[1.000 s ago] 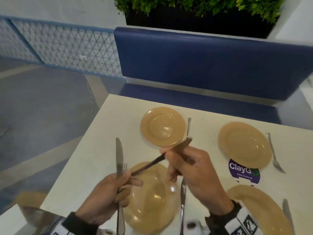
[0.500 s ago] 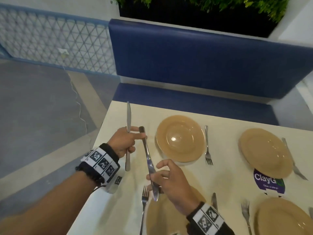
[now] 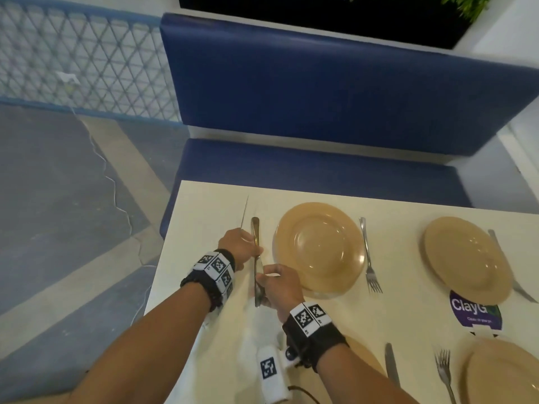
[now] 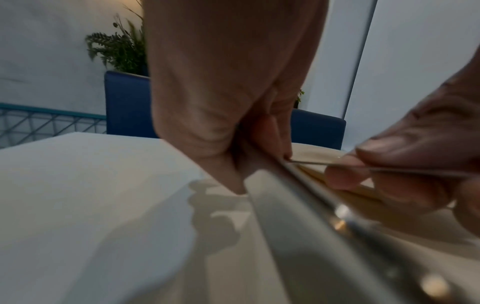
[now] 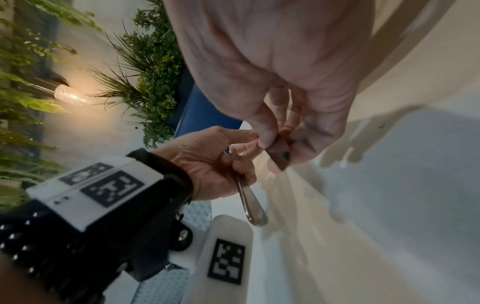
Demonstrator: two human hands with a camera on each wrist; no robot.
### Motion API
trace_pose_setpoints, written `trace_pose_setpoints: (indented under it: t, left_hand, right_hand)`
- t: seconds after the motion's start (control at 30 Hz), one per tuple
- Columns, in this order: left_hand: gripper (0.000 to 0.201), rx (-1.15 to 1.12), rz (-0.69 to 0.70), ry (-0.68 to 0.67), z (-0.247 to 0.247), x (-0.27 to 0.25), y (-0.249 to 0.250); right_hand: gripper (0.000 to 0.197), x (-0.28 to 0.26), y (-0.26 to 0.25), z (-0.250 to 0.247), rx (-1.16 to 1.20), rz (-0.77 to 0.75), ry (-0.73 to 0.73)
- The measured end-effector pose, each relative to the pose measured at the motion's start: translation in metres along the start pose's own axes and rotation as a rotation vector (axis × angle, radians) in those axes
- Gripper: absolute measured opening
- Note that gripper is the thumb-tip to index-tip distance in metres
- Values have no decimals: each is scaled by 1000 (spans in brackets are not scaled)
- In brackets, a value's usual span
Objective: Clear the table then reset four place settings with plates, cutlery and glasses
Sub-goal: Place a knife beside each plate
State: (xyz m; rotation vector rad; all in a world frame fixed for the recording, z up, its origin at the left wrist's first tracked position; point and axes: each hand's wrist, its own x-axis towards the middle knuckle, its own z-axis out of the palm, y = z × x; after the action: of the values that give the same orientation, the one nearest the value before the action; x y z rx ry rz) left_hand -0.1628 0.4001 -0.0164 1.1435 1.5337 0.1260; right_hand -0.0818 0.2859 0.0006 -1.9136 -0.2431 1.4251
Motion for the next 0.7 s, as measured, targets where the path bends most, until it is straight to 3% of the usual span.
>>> trace_pose_setpoints:
  t: [0.13,0.4,0.6,0.7]
  left_hand:
    - [30,-3,42,32,8,9,2]
    - [27,226,152,90,17,15,9]
    - [28,304,141,55,17,24,15]
    - [35,339,163,112,16,32,20]
  right_hand:
    - [21,6,14,1,-6,34,63]
    - [18,10,38,2,-111,26,226]
    - [17,7,40,-5,-268,-9,235]
    - [22,7,40,-6,-311,-4,233]
